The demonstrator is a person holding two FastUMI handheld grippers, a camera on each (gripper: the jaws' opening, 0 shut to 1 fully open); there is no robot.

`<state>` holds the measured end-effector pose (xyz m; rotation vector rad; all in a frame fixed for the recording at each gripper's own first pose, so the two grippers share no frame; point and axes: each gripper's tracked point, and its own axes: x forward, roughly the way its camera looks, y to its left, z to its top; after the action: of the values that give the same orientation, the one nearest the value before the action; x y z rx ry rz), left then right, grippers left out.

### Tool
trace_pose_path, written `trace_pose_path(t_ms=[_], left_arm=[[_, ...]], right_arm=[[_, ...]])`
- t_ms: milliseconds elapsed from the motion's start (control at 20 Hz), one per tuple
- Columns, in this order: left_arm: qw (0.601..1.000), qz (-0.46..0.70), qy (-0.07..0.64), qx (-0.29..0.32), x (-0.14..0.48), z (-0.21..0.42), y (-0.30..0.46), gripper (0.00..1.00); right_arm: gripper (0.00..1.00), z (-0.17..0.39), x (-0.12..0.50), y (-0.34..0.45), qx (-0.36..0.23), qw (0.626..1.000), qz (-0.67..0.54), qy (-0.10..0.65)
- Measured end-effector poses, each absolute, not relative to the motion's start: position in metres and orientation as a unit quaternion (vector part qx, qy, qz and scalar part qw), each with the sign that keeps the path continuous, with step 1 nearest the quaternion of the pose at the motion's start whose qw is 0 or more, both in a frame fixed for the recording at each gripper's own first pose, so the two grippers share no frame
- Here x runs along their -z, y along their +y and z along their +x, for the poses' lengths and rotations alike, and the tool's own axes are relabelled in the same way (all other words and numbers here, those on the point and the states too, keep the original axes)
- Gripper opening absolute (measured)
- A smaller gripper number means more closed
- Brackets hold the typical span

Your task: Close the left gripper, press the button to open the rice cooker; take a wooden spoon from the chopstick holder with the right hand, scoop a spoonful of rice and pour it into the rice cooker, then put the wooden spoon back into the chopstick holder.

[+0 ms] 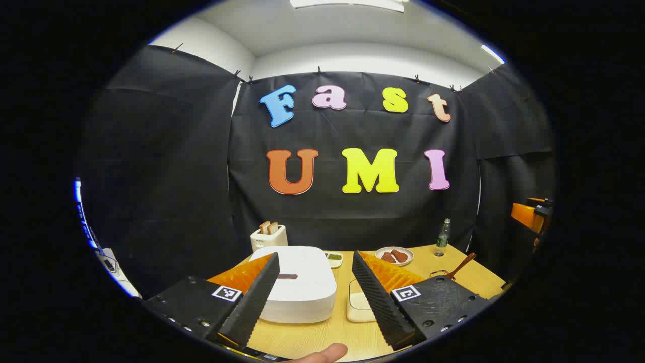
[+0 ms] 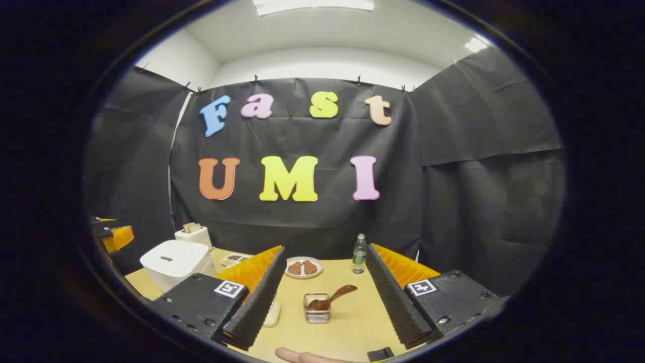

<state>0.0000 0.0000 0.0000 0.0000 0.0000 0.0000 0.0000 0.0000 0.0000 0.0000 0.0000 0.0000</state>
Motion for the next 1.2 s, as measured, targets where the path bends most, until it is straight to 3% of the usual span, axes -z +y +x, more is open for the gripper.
trace_pose_path(t_ms=[800,850,900,1000,1200], left_arm=[[1.000,0.013,-0.013,-0.020,-0.002,0.025,0.032,0.91],[1.000,0.021,-0.007,-0.010,0.003,0.030,0.029,0.86],[1.000,0.025,0.000,-0.005,0.006,0.035,0.026,0.72],[0.999,0.033,0.007,-0.009,0.011,0.045,0.031,0.57],[0.999,0.035,0.031,-0.018,0.027,0.061,0.034,0.56]], right_arm=[[1.00,0.007,0.031,-0.035,0.003,1.000,0.021,0.013],[0.99,0.009,0.034,-0.036,0.003,1.000,0.023,0.016],[0.99,0.011,0.037,-0.038,0.003,1.000,0.026,0.016],[1.00,0.014,0.042,-0.040,-0.004,1.000,0.019,0.020],[1.00,0.019,0.048,-0.054,-0.004,1.000,0.006,0.020]])
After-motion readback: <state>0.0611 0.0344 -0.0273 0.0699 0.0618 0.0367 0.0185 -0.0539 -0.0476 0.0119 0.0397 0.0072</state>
